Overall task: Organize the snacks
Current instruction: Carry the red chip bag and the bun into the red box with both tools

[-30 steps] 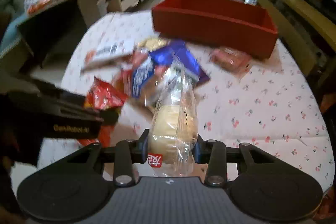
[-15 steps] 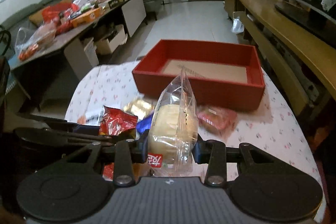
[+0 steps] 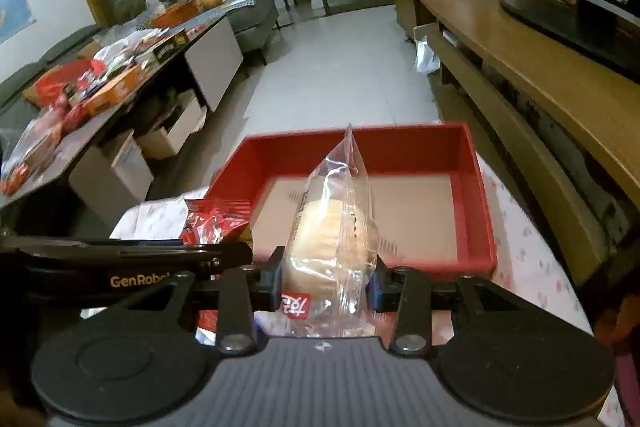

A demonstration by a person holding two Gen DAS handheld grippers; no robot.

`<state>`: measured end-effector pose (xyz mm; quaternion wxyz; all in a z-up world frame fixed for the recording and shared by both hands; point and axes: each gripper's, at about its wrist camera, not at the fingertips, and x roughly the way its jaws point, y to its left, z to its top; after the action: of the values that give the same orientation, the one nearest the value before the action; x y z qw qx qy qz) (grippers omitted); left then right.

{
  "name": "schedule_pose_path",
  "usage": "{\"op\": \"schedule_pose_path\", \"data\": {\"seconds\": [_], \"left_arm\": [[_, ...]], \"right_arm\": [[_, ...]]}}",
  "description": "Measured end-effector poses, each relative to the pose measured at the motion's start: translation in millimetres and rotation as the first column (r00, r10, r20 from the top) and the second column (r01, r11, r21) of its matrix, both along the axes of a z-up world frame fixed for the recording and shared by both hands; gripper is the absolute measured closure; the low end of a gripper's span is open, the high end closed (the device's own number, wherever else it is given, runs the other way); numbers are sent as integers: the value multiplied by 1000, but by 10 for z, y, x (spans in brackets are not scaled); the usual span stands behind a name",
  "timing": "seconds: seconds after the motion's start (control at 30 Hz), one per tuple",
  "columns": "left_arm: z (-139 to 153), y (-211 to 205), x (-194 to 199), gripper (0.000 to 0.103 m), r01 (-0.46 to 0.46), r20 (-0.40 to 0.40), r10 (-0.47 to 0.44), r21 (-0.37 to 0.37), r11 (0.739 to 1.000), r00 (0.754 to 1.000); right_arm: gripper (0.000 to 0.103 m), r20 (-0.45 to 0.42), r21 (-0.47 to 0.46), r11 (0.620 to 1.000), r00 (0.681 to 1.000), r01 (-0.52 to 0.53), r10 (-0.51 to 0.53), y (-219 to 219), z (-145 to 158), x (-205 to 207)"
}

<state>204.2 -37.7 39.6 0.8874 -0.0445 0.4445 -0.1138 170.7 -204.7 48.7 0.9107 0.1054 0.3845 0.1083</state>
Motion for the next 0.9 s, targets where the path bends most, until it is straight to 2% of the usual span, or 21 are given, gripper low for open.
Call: {"op": "schedule_pose_path", "data": {"seconds": [0.13,0.27,0.53,0.9], "left_arm": [[-6,-6,269,48,-25,5,25,-6,1000,1000],[-42,-77,462,49,-33,20,33,29,999,999],[-267,-138,764,49,-52,-5,53,43,998,999],[-568,-140,913,50,-66,-65,70,70,995,995]], "right_arm": [[56,10,3,1000,1000,3,-3,-17,-18,289],[56,3,-5,1000,1000,9,-9,-35,-95,526],[56,-31,-20,1000,999,15,-16,-74,-336,898],[56,-88,-65,998,996,0,-6,-15,-638,1074]]}}
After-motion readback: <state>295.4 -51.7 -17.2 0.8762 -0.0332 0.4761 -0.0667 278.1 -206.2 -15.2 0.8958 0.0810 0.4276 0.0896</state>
